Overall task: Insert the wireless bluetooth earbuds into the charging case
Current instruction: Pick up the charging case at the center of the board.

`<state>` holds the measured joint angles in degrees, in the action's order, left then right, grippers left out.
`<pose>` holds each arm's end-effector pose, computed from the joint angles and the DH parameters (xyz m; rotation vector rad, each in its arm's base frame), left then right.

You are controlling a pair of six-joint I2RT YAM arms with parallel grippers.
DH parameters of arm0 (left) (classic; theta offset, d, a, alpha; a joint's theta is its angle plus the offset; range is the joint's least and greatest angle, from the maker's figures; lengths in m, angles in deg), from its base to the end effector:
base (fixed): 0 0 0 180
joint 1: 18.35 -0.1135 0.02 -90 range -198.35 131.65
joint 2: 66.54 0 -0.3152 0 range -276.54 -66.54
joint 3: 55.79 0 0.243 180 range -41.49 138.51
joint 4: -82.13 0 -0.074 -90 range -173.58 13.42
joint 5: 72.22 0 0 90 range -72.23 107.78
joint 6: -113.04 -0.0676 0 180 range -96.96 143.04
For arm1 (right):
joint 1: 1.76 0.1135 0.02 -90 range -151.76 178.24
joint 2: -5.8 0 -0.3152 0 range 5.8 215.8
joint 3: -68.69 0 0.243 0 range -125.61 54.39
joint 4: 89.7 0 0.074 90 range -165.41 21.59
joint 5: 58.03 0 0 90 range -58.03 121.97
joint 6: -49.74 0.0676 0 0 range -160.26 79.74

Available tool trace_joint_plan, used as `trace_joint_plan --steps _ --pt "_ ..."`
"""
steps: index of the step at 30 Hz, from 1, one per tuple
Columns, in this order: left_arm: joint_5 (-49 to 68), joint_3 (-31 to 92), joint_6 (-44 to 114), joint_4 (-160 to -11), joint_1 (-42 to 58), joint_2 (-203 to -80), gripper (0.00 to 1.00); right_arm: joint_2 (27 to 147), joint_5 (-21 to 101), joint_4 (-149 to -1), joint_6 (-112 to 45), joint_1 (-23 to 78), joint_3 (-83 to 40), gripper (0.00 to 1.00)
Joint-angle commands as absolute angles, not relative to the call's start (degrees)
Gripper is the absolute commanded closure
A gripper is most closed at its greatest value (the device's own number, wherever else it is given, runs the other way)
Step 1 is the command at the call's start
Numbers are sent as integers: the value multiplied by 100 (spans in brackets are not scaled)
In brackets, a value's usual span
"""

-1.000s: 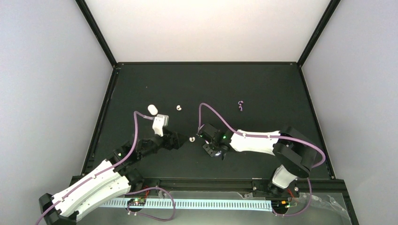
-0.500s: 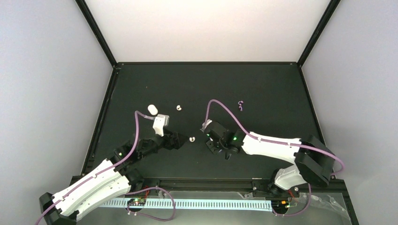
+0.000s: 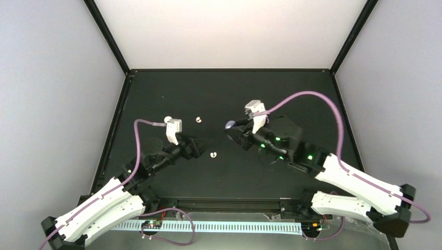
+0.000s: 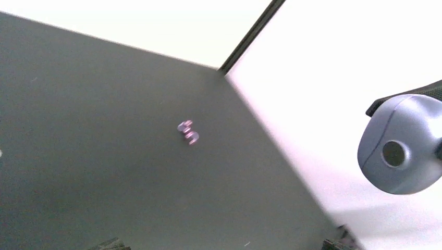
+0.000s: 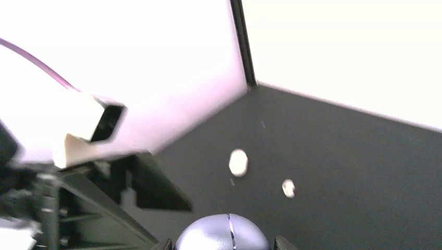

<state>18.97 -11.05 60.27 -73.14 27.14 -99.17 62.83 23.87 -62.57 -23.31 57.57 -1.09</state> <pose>0.0923 -0.0919 0.3035 0.1216 1.9050 -0.9953 0.1214 0.1861 0.3966 -0.5873 1.8028 0.8018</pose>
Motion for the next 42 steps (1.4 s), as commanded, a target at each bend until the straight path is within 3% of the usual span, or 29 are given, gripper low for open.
trace_joint_plan --steps 1,15,25,31,42 --pt "1336 -700 6658 -8763 2631 -9946 1 5653 2912 -7313 -2377 5730 -244 71" --pt "-515 -254 9897 -13860 2471 -11737 1 4570 3962 -8854 -2559 5730 -158 70" --pt "-905 8 11500 -15655 2813 -13175 2 4744 4193 -9679 -2519 5730 104 71" --pt "-864 119 12188 -16850 2991 -13860 7 4780 4264 -9964 -2544 5729 192 71" --pt "-841 438 12471 -17595 3207 -14318 15 4858 4379 -10369 -2440 5728 322 71"
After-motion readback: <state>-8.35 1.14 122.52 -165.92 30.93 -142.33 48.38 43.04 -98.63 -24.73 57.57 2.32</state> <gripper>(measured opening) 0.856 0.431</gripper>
